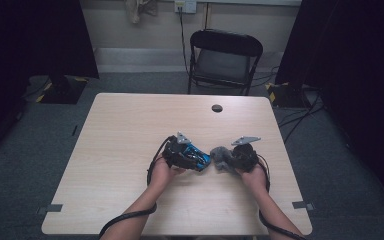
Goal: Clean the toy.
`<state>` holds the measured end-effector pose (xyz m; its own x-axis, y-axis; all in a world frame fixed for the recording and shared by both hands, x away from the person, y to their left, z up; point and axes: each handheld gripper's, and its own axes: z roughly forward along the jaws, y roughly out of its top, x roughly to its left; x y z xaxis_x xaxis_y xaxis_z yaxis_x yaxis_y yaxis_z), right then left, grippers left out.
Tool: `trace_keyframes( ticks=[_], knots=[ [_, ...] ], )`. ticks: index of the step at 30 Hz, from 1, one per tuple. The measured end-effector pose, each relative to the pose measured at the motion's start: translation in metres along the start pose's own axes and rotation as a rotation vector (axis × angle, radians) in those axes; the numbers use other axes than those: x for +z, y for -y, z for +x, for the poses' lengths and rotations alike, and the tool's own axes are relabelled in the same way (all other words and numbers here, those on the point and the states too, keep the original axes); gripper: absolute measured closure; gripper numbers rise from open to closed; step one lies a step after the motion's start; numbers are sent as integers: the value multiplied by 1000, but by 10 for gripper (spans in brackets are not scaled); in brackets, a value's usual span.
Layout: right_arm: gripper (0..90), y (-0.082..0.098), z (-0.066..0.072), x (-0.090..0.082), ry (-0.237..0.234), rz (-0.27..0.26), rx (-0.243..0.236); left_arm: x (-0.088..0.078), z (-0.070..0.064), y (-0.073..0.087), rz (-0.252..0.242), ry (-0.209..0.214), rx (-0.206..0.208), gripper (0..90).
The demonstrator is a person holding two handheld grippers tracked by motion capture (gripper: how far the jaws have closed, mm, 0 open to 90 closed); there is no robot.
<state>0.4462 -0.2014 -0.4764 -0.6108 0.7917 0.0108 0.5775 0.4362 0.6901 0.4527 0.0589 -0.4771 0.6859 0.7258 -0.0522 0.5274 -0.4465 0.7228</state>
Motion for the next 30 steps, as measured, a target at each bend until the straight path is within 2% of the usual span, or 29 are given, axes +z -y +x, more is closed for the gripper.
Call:
trace_keyframes(
  ticks=[6,9,12,14,19,22,26,27,30],
  knots=[
    [737,2,-2,-10,-15,-25,4,0,0,0,-2,-2,3,167],
    [737,5,-1,-20,-43,-38,3,0,0,0,0,0,0,167],
    [738,7,0,-24,-49,-43,0,0,0,0,4,0,2,167],
    [738,9,5,-30,-66,-56,-12,0,0,0,2,-1,0,167],
    [739,12,14,-33,-96,-45,-42,0,0,-1,7,0,1,167],
    [739,16,29,-32,-152,-29,-76,0,0,-1,9,-2,3,167],
    [739,18,43,-30,-186,-12,-113,0,0,-1,15,-4,6,167],
    [739,19,53,-26,-205,8,-146,-1,0,-1,17,-4,6,167],
    [739,19,60,-18,-202,34,-176,0,0,-1,10,-4,4,168]
  ],
)
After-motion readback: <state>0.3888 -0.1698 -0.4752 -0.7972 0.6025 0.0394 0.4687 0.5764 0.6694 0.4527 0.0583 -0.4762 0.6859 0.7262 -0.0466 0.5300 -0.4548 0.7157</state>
